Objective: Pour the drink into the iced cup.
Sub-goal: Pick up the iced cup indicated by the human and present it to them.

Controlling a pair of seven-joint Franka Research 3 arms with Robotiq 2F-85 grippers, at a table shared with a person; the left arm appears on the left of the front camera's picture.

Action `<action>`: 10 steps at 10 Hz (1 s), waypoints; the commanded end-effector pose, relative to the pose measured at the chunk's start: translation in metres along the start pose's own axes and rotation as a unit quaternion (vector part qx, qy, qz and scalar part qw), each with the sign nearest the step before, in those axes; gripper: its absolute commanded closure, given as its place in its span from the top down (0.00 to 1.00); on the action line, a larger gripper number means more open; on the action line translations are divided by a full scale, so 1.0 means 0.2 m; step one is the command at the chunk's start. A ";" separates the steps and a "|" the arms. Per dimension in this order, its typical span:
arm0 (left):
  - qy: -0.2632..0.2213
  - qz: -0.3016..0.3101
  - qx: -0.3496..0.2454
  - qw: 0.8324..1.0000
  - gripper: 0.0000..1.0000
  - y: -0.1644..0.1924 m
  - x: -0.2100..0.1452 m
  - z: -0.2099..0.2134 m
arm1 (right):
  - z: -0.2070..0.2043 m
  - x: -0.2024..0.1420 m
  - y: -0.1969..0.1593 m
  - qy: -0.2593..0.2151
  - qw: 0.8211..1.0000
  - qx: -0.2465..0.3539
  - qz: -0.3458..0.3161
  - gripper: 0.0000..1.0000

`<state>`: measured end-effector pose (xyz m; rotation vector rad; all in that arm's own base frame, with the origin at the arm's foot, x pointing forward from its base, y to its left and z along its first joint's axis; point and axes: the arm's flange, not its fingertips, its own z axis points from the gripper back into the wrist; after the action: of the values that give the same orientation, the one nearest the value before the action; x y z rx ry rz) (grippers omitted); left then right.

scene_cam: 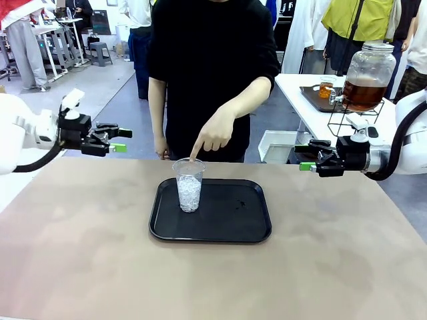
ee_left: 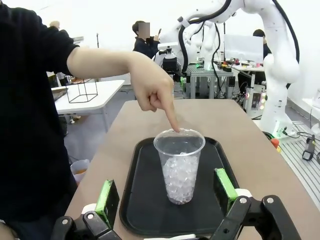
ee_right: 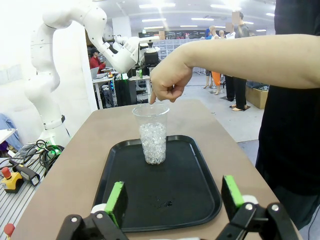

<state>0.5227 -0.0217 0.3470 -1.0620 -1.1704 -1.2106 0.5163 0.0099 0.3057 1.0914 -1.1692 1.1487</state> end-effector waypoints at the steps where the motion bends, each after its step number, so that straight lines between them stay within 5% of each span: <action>1: -0.009 0.002 0.013 1.000 1.00 -0.02 -0.02 -0.03 | -0.01 0.02 -0.02 0.004 1.000 0.005 -0.003 1.00; 10: -0.005 -0.028 0.009 1.000 1.00 -0.02 -0.09 -0.08 | -0.01 0.02 -0.02 0.004 1.000 0.005 -0.003 1.00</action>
<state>0.5225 -0.0278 0.3380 -1.0580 -1.1773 -1.2236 0.5164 0.0099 0.3058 1.0913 -1.1693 1.1489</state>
